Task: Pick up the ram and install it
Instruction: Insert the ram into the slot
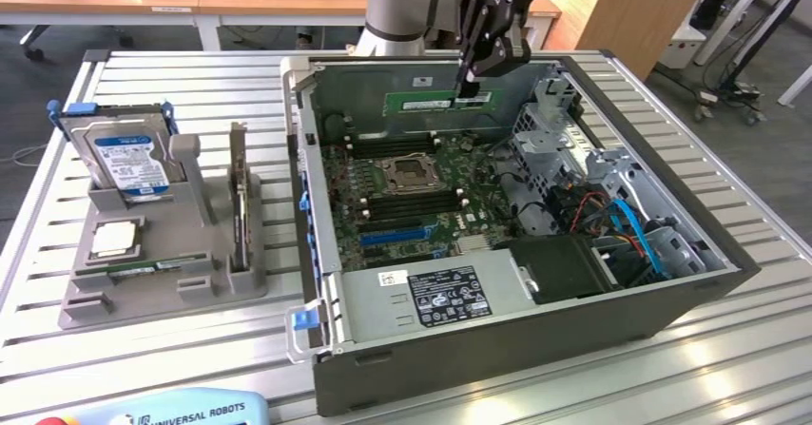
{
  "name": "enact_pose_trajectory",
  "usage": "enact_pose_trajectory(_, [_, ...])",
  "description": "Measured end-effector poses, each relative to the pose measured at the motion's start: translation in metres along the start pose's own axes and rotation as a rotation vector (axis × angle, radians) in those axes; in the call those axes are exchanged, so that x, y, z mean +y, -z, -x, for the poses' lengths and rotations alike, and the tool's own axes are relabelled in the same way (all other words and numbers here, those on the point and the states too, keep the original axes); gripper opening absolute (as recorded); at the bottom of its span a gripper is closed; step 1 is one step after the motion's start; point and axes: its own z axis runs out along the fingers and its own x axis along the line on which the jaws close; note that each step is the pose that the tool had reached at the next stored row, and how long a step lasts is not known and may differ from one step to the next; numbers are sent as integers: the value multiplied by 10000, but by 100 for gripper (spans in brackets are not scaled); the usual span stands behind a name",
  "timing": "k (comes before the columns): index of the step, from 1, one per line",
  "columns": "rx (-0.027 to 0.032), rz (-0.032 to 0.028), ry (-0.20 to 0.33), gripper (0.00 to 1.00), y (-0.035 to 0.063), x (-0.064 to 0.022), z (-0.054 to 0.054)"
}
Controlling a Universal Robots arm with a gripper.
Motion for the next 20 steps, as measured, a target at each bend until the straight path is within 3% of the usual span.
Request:
enact_pose_trajectory(11, [-1, 0, 0, 11, -15, -1, 0])
enact_pose_trajectory(18, [0, 0, 0, 11, -74, -4, -4])
enact_pose_trajectory(20, [0, 0, 0, 11, -158, -8, -8])
